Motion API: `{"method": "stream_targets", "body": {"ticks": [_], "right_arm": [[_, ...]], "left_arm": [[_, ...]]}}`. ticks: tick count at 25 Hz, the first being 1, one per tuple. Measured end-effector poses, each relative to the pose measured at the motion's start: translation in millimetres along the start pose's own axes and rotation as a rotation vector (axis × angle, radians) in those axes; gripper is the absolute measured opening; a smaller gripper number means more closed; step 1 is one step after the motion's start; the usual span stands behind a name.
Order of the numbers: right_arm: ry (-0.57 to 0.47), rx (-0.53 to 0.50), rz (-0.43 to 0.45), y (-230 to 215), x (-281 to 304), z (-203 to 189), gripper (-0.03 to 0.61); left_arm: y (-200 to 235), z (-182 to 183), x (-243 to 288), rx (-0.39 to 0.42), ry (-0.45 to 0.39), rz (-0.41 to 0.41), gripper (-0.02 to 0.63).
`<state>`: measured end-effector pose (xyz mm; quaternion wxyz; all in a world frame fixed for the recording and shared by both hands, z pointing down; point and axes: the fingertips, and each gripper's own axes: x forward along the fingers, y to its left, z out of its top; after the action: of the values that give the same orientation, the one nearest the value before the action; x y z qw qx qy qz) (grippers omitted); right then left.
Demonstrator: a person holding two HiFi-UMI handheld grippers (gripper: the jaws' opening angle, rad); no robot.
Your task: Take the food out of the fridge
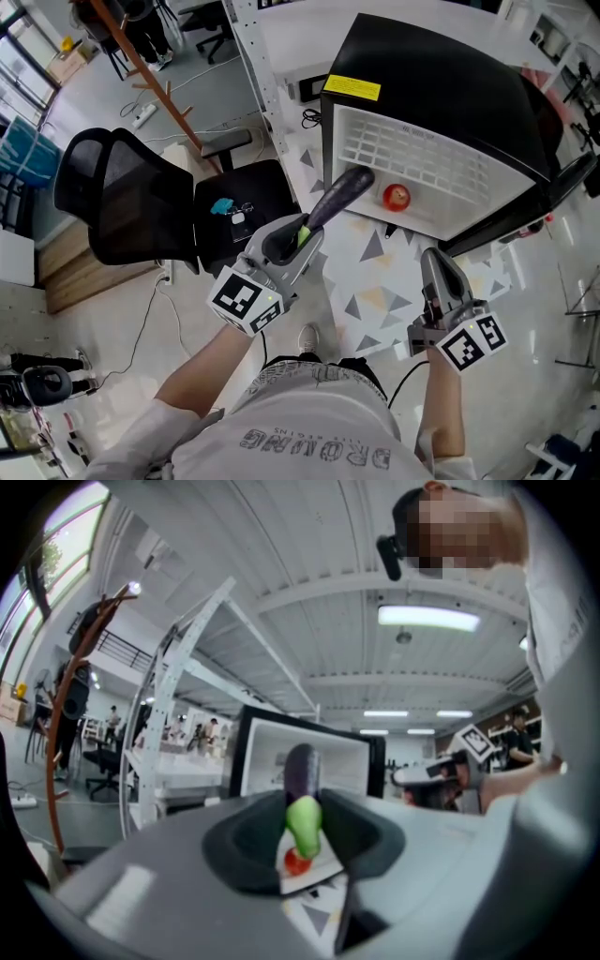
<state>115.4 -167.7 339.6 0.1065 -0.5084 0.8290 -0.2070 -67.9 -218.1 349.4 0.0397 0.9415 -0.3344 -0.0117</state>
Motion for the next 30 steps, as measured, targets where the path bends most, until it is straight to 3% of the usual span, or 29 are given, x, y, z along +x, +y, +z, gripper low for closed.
{"method": "stream_targets", "body": {"ticks": [30], "right_arm": [[-0.011,0.001,0.012,-1.5,-3.2,3.8,0.002]], "left_arm": [[-6.9,7.3,-0.9,0.007,-0.012,0.007,0.12]]}}
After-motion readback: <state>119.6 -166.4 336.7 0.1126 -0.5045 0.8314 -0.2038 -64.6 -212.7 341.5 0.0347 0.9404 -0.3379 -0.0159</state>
